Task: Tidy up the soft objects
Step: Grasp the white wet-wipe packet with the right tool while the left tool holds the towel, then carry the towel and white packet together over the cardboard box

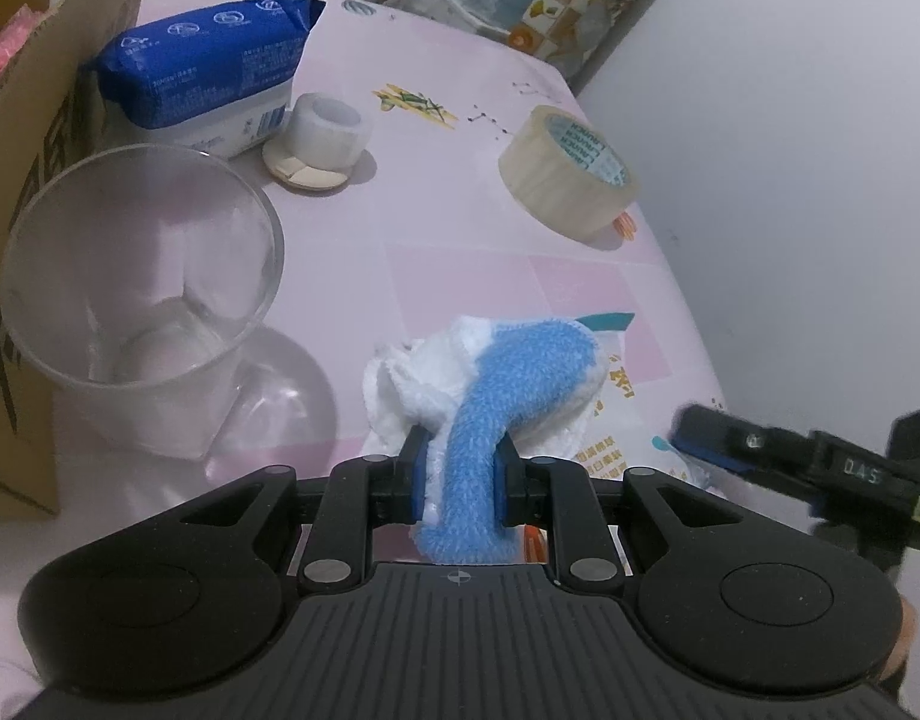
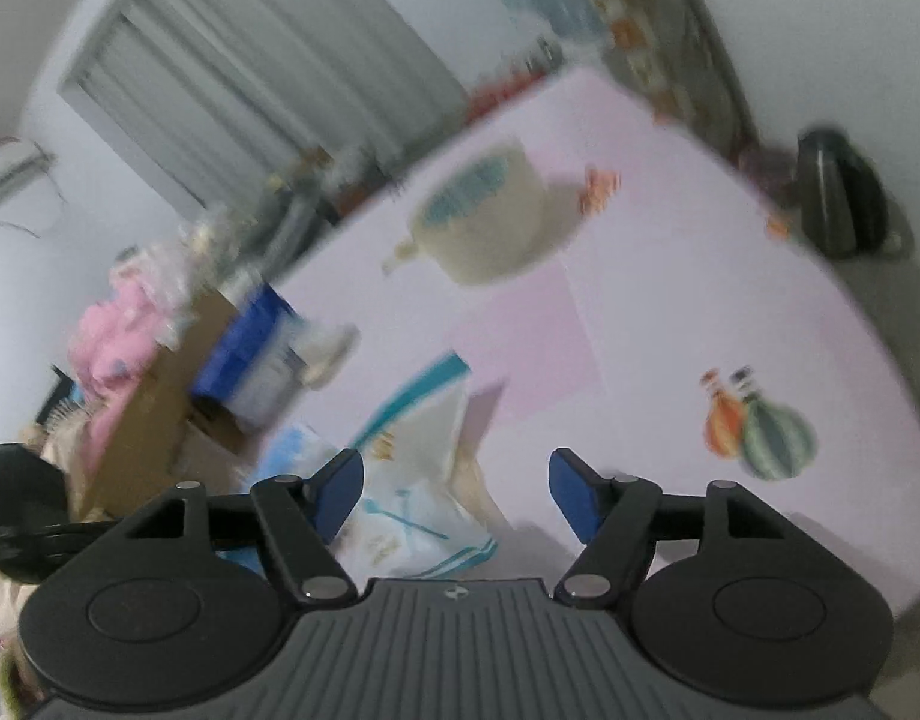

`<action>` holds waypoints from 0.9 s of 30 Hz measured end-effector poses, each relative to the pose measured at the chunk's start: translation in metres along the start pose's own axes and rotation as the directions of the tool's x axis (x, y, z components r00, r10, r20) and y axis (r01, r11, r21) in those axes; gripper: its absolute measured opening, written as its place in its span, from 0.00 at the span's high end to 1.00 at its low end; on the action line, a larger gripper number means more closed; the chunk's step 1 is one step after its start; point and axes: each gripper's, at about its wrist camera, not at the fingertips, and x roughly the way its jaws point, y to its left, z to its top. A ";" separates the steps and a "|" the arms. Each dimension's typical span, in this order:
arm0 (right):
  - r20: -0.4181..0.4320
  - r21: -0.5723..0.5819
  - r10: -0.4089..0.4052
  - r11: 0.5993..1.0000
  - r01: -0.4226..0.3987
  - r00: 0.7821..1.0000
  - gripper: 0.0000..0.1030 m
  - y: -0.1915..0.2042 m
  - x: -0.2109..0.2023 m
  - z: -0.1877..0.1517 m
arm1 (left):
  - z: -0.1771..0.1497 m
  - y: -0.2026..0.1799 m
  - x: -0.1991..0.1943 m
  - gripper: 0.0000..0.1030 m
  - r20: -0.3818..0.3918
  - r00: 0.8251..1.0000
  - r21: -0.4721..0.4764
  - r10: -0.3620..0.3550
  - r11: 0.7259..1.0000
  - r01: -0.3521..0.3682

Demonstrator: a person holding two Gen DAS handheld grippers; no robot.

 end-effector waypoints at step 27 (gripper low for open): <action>-0.066 0.023 0.191 0.982 -0.190 0.979 0.47 0.049 0.009 -0.047 | -0.015 0.004 -0.004 0.82 0.004 0.994 -0.031 -0.112 0.993 0.113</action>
